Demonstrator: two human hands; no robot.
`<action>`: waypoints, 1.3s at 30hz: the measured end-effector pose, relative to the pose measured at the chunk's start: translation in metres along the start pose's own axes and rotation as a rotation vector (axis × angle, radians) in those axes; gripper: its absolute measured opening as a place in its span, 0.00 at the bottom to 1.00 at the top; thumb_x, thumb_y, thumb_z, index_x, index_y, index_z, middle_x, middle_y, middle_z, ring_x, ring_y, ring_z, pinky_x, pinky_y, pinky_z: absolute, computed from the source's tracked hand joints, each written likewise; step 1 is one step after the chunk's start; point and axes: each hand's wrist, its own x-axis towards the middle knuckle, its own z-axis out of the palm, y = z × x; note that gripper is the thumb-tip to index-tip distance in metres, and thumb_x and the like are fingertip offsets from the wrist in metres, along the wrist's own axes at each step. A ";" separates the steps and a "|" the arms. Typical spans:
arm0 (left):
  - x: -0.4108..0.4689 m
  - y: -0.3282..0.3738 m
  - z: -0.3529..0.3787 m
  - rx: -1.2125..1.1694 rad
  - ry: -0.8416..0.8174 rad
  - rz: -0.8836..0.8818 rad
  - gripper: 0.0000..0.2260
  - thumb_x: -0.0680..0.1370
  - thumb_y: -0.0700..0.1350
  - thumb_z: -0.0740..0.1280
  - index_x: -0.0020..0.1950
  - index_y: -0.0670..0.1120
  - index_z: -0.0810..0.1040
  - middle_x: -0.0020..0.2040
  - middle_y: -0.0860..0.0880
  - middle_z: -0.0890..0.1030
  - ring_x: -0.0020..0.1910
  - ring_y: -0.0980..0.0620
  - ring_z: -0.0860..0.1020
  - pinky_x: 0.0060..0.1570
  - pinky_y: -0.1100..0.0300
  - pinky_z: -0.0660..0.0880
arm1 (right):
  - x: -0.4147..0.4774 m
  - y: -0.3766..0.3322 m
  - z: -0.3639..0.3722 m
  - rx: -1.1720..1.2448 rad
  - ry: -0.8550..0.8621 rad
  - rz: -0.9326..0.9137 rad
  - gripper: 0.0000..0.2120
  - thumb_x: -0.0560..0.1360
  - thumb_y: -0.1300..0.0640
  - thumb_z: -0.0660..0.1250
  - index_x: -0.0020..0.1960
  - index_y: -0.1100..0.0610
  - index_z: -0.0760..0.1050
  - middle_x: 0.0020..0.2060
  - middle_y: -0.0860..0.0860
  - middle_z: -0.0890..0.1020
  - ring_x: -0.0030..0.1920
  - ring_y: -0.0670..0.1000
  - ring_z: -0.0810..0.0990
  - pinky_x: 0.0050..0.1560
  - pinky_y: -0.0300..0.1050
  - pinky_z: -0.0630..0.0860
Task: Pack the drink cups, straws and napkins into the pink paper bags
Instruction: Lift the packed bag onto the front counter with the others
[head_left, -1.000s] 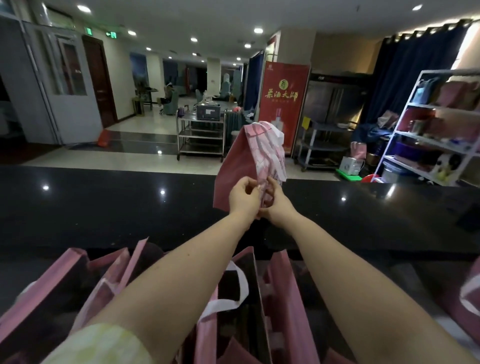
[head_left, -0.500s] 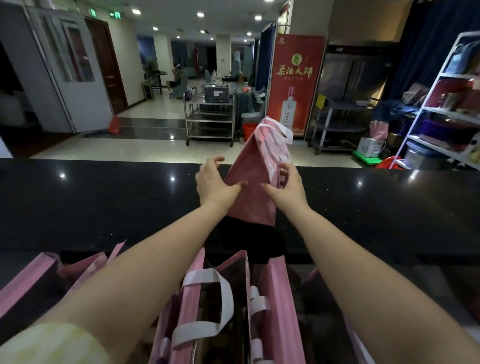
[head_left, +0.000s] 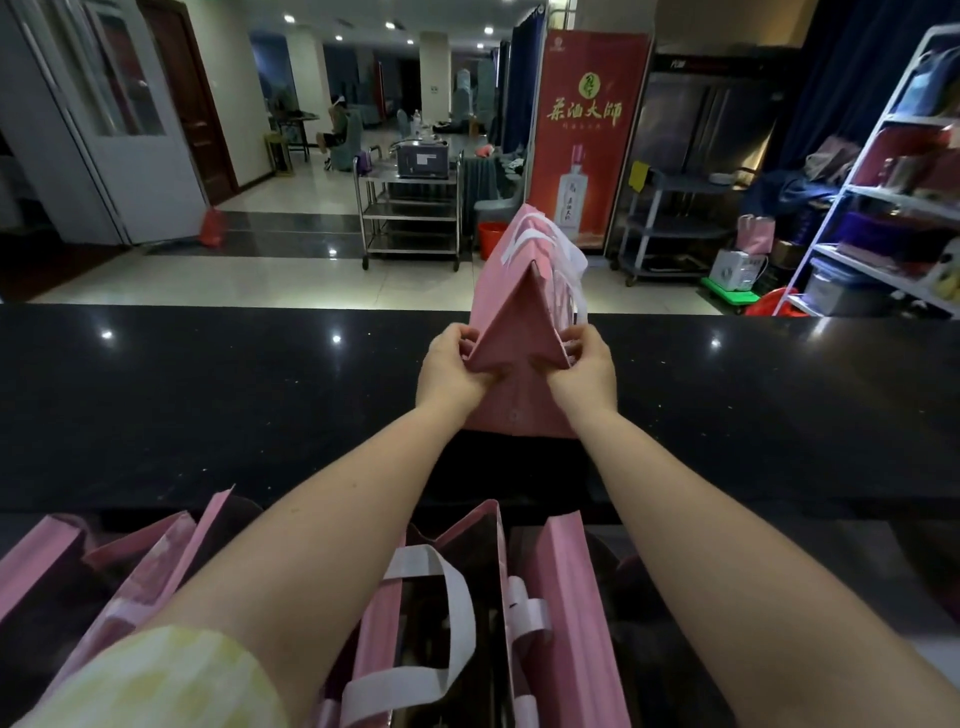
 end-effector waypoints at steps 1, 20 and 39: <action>-0.003 -0.008 -0.003 0.006 -0.023 -0.006 0.18 0.66 0.47 0.80 0.46 0.53 0.74 0.42 0.51 0.78 0.37 0.54 0.75 0.38 0.60 0.75 | 0.000 0.004 -0.004 -0.005 -0.030 0.009 0.14 0.67 0.53 0.75 0.44 0.43 0.70 0.47 0.52 0.78 0.44 0.52 0.79 0.40 0.46 0.77; -0.033 -0.019 -0.008 0.200 -0.134 -0.072 0.07 0.72 0.39 0.71 0.44 0.49 0.76 0.41 0.52 0.79 0.44 0.49 0.80 0.43 0.57 0.77 | -0.027 0.030 -0.033 -0.190 -0.026 0.156 0.08 0.72 0.65 0.66 0.48 0.55 0.72 0.41 0.50 0.77 0.43 0.53 0.78 0.36 0.42 0.70; -0.130 0.009 -0.169 0.617 -0.014 0.079 0.11 0.77 0.48 0.69 0.59 0.57 0.78 0.58 0.51 0.76 0.56 0.51 0.76 0.58 0.47 0.75 | -0.140 -0.090 0.033 -0.260 -0.402 -0.457 0.13 0.71 0.58 0.73 0.53 0.49 0.76 0.51 0.48 0.78 0.53 0.49 0.75 0.53 0.45 0.74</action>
